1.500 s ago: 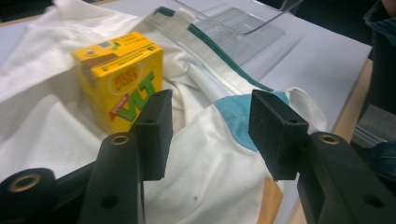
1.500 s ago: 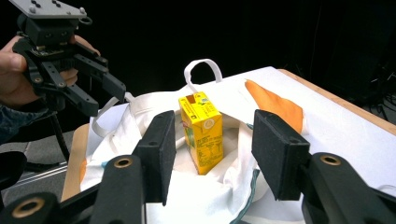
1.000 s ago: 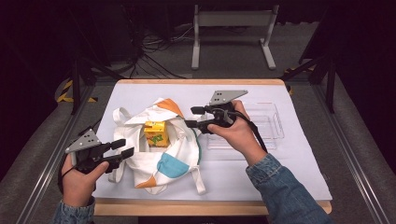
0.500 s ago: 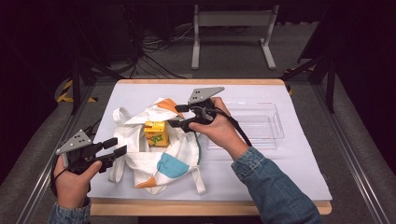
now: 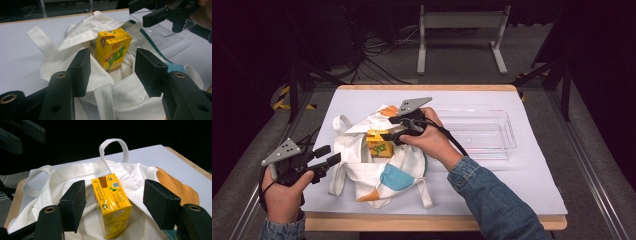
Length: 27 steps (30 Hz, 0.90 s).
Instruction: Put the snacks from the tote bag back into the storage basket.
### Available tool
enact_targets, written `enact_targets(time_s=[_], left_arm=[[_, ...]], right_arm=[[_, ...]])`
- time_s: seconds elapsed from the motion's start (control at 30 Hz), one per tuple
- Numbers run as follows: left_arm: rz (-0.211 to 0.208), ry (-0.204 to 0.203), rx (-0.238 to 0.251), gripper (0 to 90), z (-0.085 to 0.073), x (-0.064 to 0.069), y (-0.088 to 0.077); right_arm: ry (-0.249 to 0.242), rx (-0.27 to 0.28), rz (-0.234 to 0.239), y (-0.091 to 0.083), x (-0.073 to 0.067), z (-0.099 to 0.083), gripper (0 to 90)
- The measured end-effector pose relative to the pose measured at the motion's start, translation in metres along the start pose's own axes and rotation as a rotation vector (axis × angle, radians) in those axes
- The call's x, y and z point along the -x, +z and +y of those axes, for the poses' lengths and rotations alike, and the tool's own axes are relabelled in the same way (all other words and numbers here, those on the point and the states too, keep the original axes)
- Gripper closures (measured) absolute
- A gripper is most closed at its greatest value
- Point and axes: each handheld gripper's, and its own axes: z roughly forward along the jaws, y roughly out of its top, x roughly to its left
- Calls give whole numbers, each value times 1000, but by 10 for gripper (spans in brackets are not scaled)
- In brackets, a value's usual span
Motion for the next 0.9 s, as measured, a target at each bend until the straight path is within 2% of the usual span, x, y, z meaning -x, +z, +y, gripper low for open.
enact_targets(time_s=[0.3, 0.47, 0.77, 0.9], left_arm=[[22, -3, 2, 468, 0, -1, 0], [26, -9, 5, 460, -1, -1, 1], [19, -9, -3, 457, -1, 0, 3], [15, -9, -6, 456, -2, -1, 4]], right_arm=[[-14, -55, 7, 27, 7, -9, 312], [-16, -56, 20, 37, 9, -14, 286], [-34, -84, 30, 49, 7, -19, 298], [-40, -102, 59, 56, 3, -22, 333]])
